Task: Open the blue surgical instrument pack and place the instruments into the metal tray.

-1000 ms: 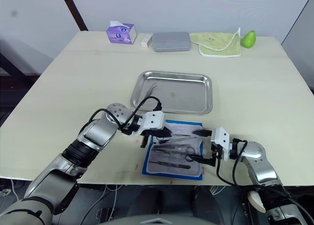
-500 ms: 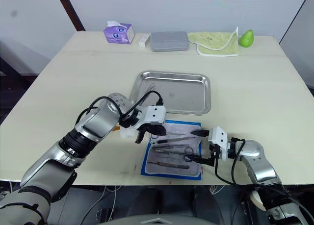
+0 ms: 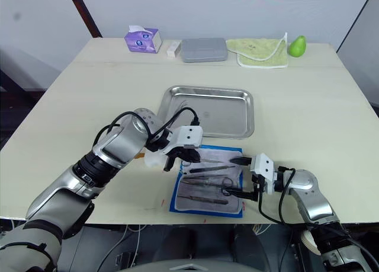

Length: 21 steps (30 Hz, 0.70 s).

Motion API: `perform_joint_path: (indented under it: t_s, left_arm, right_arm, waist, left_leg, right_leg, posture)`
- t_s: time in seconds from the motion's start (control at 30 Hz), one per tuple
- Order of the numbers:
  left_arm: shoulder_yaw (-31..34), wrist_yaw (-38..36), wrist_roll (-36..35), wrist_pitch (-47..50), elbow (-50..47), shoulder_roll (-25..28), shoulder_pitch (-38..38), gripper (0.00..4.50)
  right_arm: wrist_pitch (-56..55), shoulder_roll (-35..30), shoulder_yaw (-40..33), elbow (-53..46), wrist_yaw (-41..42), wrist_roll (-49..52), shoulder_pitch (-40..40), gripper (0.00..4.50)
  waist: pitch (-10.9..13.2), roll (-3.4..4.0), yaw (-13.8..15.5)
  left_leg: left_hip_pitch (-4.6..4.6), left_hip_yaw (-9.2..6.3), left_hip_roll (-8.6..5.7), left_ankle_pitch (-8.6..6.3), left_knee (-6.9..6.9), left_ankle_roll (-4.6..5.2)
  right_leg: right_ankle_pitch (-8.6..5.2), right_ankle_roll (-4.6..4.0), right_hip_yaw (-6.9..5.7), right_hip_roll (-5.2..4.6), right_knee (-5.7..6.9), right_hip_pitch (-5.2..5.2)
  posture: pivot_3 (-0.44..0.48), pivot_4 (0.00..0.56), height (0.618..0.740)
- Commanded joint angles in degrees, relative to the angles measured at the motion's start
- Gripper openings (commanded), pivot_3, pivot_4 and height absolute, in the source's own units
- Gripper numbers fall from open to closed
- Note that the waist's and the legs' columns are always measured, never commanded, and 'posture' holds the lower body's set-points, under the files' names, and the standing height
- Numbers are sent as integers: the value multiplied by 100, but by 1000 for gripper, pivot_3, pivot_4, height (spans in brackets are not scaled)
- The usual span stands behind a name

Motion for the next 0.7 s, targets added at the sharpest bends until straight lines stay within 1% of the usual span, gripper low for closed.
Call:
perform_joint_path:
  t_s: [0.03,0.37,0.57,0.7]
  left_arm:
    - [42,-97,-20,39,-164,43,-164,28]
    - [99,-355,-47,134,-363,365,-234,28]
    - [235,-494,-90,146,-468,760,-203,28]
    - [476,-620,-232,158,-635,1173,-85,28]
  right_arm:
    - [331,-10,484,378,-26,-485,252,4500]
    - [302,2,502,470,-40,-503,226,4500]
    - [281,-3,506,529,-17,-510,214,4500]
    - [267,-26,490,554,7,-499,210,4500]
  waist:
    - [0,0,0]
    - [0,0,-12]
    - [0,-1,-14]
    - [2,-2,-21]
  left_leg:
    - [0,0,0,0,0,0]
    - [1,0,1,0,0,0]
    - [3,-1,3,0,0,0]
    - [3,-2,4,0,0,0]
  right_leg:
    - [0,0,0,0,0,0]
    - [0,-1,2,3,1,0]
    - [-1,-2,3,4,1,0]
    - [-1,-3,3,4,2,0]
  posture:
    - [0,150,740]
    - [0,150,740]
    - [0,150,740]
    - [0,150,740]
